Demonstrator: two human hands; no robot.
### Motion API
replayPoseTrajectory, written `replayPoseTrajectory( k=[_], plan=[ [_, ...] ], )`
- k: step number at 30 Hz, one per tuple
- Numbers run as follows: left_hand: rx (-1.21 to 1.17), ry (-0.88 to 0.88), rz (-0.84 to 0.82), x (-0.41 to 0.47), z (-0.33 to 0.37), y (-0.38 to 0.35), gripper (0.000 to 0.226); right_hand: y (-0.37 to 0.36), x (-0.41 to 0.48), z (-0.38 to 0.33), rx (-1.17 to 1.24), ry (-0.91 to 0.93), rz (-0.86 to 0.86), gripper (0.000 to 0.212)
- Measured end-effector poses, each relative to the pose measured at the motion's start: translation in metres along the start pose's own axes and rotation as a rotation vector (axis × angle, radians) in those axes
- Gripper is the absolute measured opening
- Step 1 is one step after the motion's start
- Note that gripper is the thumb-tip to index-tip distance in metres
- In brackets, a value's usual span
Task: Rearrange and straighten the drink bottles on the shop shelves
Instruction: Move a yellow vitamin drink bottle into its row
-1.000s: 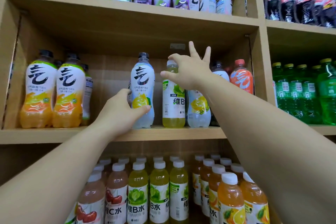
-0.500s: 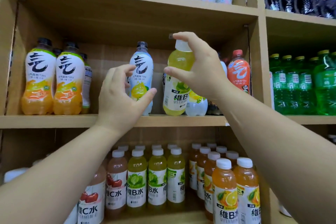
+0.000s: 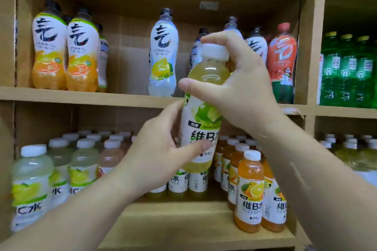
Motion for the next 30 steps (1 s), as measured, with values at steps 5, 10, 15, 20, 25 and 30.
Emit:
replayPoseTrajectory(
  k=[5,10,15,20,25,30],
  plan=[
    [-0.026,0.192,-0.05,-0.062,-0.067,-0.02,0.069,-0.055,-0.071,0.046,0.173,-0.245,-0.219,0.076],
    [-0.09,0.305,-0.12,-0.101,-0.12,-0.029,0.069,-0.098,-0.144,0.09,0.314,-0.459,-0.342,0.089],
    [-0.012,0.41,-0.144,-0.123,-0.177,-0.031,0.074,-0.142,-0.202,0.131,0.331,-0.666,-0.402,0.081],
    [0.061,0.47,-0.182,-0.13,-0.212,-0.026,0.076,-0.177,-0.234,0.156,0.357,-0.776,-0.469,0.072],
    [0.181,0.503,-0.15,-0.134,-0.231,-0.02,0.055,-0.201,-0.248,0.174,0.324,-0.824,-0.455,0.051],
    [0.417,0.511,-0.144,-0.13,-0.233,-0.02,0.04,-0.216,-0.25,0.189,0.239,-0.793,-0.429,0.046]
  ],
)
Point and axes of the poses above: each hand's wrist, its own x-axis towards the middle knuckle, its own y-axis out of the back of the hand, z = x × y, the point moved 8 cm from there along x, towards the middle knuckle, and after that the axes turned 4 degrees about x, right-handed, at the moved point
